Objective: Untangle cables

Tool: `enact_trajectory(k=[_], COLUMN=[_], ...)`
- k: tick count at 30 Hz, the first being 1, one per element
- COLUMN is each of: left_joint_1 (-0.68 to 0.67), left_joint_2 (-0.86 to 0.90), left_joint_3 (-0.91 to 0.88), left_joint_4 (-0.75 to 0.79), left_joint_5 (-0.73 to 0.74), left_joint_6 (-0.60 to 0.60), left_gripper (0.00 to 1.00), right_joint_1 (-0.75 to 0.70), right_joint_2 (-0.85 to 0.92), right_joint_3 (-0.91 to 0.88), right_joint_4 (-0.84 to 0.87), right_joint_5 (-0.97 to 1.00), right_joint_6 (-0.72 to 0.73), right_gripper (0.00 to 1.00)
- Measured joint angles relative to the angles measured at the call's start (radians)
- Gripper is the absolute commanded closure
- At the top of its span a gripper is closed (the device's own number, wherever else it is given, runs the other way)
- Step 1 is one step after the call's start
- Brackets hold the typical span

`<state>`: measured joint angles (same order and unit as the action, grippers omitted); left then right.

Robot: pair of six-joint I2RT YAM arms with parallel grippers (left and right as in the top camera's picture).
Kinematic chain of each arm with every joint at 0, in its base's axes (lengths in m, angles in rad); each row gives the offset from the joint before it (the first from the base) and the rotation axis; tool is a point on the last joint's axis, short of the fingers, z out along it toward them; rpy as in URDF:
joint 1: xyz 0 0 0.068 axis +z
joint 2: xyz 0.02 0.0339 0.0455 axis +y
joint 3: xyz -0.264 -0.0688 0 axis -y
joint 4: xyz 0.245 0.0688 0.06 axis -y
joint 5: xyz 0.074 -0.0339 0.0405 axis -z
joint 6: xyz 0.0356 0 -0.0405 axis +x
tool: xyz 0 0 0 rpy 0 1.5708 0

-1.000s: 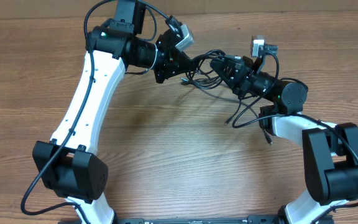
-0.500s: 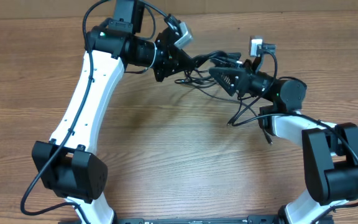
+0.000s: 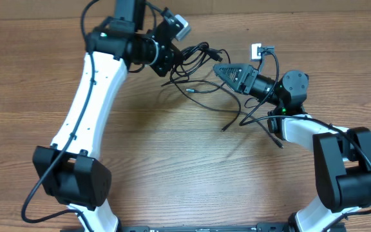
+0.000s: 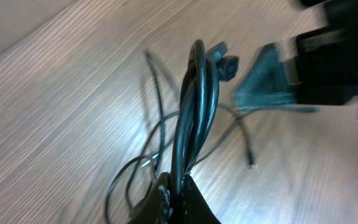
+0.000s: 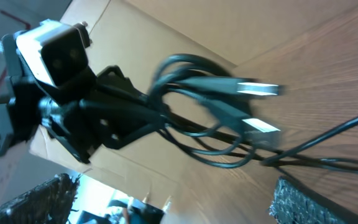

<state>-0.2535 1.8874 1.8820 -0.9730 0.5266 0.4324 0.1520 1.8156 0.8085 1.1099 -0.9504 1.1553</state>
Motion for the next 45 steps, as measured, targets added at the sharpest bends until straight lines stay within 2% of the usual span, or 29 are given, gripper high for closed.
enact_trajectory(k=[5,9,12,13,15,17,26,29,35,40,45], left_joint_1=[-0.100,-0.163,-0.200,-0.206,-0.210,-0.211,-0.211,-0.211,-0.204,-0.187,-0.137], left_joint_2=[0.000,0.000,0.000,0.000,0.000,0.000,0.000,0.000,0.006,0.009,0.009], left_joint_3=[0.000,0.000,0.000,0.000,0.000,0.000,0.000,0.000,0.000,0.000,0.000], left_joint_4=[0.003,0.016,0.018,0.020,0.023,0.023,0.027,0.027,0.024,0.049,0.082], left_joint_5=[-0.202,-0.260,-0.276,-0.277,-0.270,-0.249,-0.133,-0.098,-0.084,-0.066,0.023], left_joint_6=[-0.020,-0.026,-0.034,-0.038,-0.041,-0.042,-0.046,-0.050,-0.066,-0.129,-0.197], left_gripper=[0.96,0.96,0.96,0.96,0.96,0.96,0.96,0.96,0.96,0.96,0.96], right_joint_1=[0.000,0.000,0.000,0.000,0.000,0.000,0.000,0.001,0.001,0.001,0.001], right_joint_2=[0.000,0.000,0.000,0.000,0.000,0.000,0.000,0.000,0.000,0.000,0.000], right_joint_3=[0.002,0.003,0.003,0.003,0.003,0.003,0.003,0.003,0.006,0.006,0.006], right_joint_4=[0.166,0.169,0.141,0.134,0.117,0.104,0.096,0.031,-0.066,-0.075,-0.080], right_joint_5=[-0.003,-0.003,-0.003,-0.001,0.004,0.012,0.077,0.104,0.148,0.173,0.182], right_joint_6=[0.112,0.154,0.166,0.169,0.176,0.182,0.180,0.177,0.154,0.145,0.129], right_gripper=[0.01,0.17,0.18,0.19,0.34,0.42,0.53,0.58,0.56,0.50,0.49])
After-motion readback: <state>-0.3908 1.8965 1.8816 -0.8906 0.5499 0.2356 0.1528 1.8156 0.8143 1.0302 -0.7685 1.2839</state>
